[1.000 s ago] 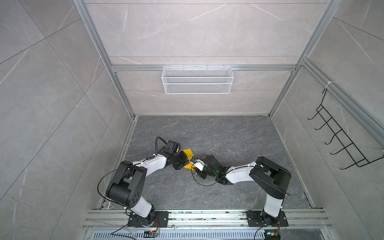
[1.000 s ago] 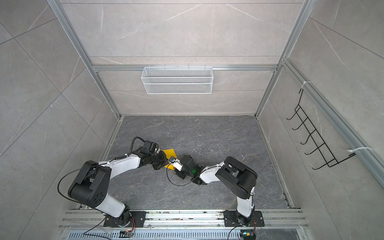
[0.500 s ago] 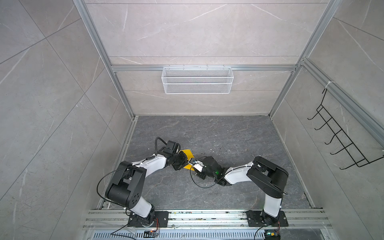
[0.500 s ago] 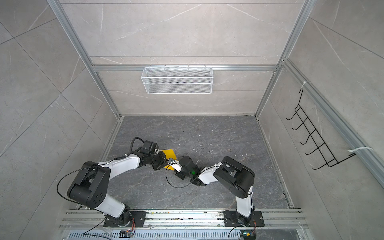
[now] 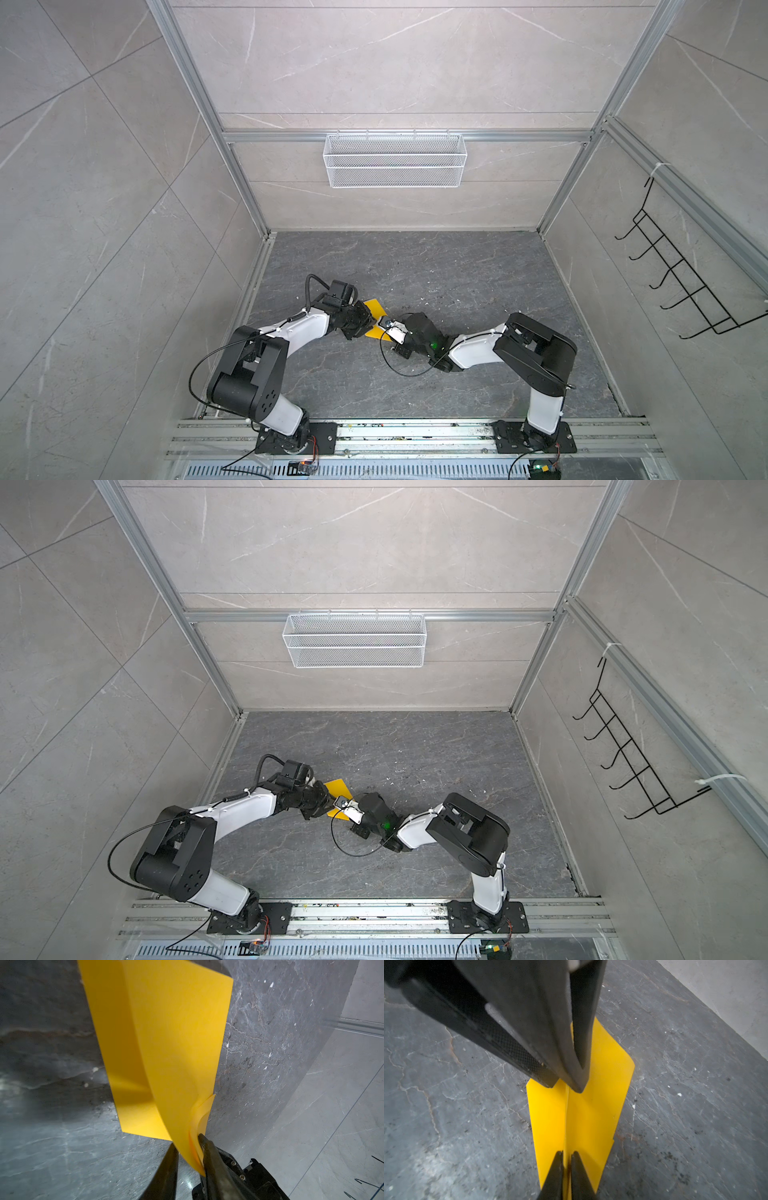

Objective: Fold a paper plane with a square sheet of paper (pick it up from the middle)

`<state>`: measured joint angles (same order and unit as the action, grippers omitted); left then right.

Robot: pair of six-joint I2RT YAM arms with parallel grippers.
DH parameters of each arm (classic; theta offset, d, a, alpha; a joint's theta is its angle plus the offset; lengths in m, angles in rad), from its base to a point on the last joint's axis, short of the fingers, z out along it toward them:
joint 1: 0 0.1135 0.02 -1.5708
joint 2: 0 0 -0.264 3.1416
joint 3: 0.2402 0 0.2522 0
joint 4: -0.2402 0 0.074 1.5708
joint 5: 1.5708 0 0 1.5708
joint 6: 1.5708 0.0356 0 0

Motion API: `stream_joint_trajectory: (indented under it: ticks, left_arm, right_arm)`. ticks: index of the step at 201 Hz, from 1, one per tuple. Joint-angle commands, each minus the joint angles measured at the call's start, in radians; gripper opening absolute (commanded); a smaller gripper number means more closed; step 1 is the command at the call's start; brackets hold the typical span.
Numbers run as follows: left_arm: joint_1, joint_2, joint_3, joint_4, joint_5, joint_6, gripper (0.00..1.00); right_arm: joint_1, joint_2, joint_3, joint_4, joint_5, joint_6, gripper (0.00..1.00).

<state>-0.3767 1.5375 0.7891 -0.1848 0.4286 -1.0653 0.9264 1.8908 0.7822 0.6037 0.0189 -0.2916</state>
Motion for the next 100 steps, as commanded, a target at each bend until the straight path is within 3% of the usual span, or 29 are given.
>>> stream_joint_trajectory:
  ticks: [1, 65, 100]
  left_arm:
    - [0.017, -0.041, 0.026, -0.033, 0.005, 0.02, 0.3]
    - [0.104, -0.15, 0.023, -0.094, -0.009, 0.058, 0.47]
    - [0.141, -0.226, -0.038, -0.103, -0.018, 0.059, 0.51]
  right_arm:
    - [0.007, -0.001, -0.009, 0.009, -0.024, 0.017, 0.11]
    - [0.006, -0.009, 0.005, -0.031, -0.096, 0.099, 0.06]
    - [0.005, -0.006, 0.026, -0.061, -0.131, 0.166, 0.06]
